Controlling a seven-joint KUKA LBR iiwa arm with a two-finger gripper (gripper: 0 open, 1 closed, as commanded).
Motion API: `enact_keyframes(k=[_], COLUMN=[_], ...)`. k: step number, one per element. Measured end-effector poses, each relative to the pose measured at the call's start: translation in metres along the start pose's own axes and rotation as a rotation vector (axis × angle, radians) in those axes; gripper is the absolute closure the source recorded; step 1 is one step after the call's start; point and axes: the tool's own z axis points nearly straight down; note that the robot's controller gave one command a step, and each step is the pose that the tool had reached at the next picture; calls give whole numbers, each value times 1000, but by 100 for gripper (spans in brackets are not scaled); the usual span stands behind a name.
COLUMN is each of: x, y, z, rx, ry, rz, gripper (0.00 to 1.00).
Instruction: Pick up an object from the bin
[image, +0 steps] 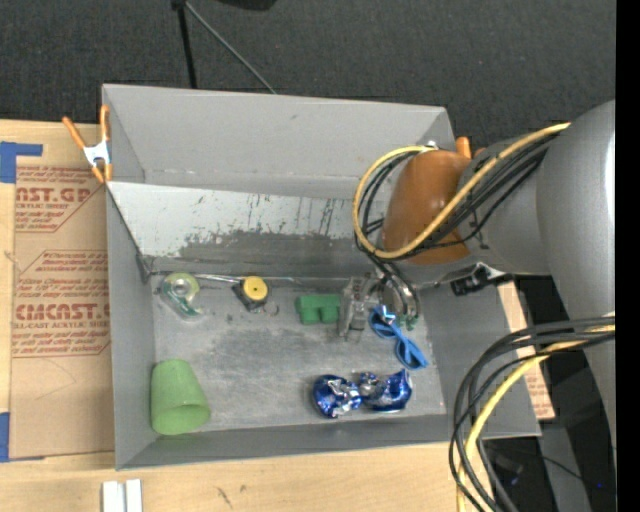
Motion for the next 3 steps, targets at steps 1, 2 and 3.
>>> enact_keyframes(k=[1, 2, 3], x=[-4, -4, 46], y=[-39, -38, -127], z=[0, 0, -24], rx=[2, 1, 5], ry=[0, 1, 4], rz=[-263, -263, -320], gripper=[100, 0, 0])
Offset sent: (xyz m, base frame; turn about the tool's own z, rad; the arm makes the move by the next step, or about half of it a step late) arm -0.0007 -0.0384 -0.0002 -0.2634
